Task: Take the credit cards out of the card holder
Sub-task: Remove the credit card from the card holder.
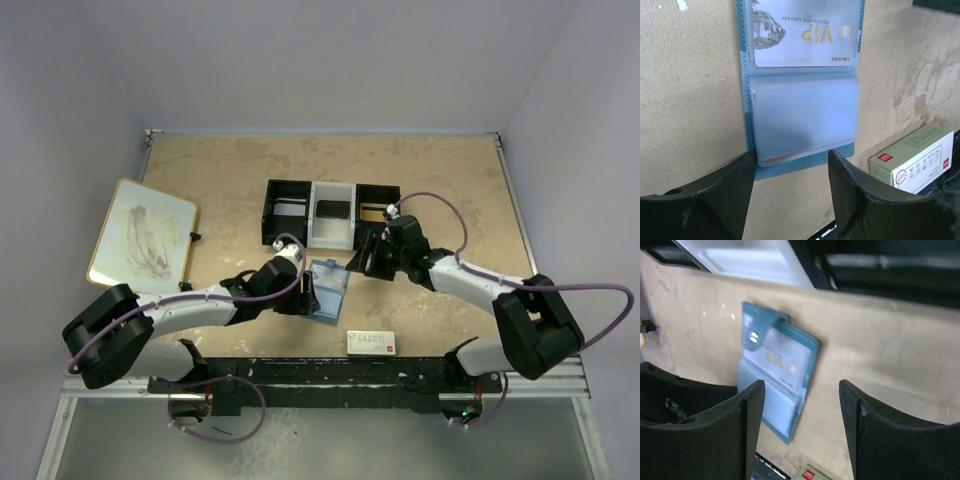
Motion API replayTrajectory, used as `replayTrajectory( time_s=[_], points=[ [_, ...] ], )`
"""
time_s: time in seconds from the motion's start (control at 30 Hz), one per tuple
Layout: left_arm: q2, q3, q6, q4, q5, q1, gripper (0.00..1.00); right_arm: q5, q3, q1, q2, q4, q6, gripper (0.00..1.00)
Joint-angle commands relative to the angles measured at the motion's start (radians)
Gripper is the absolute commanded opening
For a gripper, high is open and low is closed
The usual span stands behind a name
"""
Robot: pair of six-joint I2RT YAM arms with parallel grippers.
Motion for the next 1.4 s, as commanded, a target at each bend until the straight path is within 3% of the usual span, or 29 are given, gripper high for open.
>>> replayTrajectory(
  time_s=[0.0, 0.2, 0.47, 0.63, 0.8, 1.0, 1.13, 1.2, 1.37],
  points=[
    [-0.026, -0.035, -0.094, 0.128, 0.019, -0.02, 0.56, -0.004, -0.094, 0.005, -0.023, 0.082, 0.113, 0.64],
    [0.028, -0.027, -0.116, 0.19, 0.053, -0.056, 0.56, -0.149, -0.048, 0.013, 0.133, 0.203, 0.08, 0.61],
    [0.041, -0.013, -0.126, 0.234, 0.077, -0.097, 0.57, -0.19, 0.154, 0.124, 0.298, 0.145, -0.07, 0.6],
    [0.054, 0.034, -0.11, 0.226, 0.085, -0.136, 0.57, -0.071, 0.232, 0.173, 0.299, 0.019, -0.129, 0.61],
    [-0.135, 0.045, -0.093, 0.033, -0.14, -0.143, 0.57, 0.126, 0.241, 0.172, 0.191, -0.1, -0.07, 0.63],
    [-0.337, 0.075, -0.031, -0.239, -0.356, -0.139, 0.56, 0.046, 0.191, 0.177, 0.133, 0.04, 0.022, 0.56],
    [-0.296, 0.11, -0.007, -0.32, -0.39, -0.08, 0.54, -0.05, 0.062, 0.19, 0.122, 0.268, 0.175, 0.46],
    [-0.253, 0.128, -0.004, -0.321, -0.378, -0.045, 0.53, -0.049, 0.044, 0.197, 0.133, 0.281, 0.204, 0.42],
    [-0.188, 0.156, 0.005, -0.267, -0.343, -0.003, 0.53, -0.038, -0.007, 0.216, 0.161, 0.296, 0.231, 0.41]
  ],
)
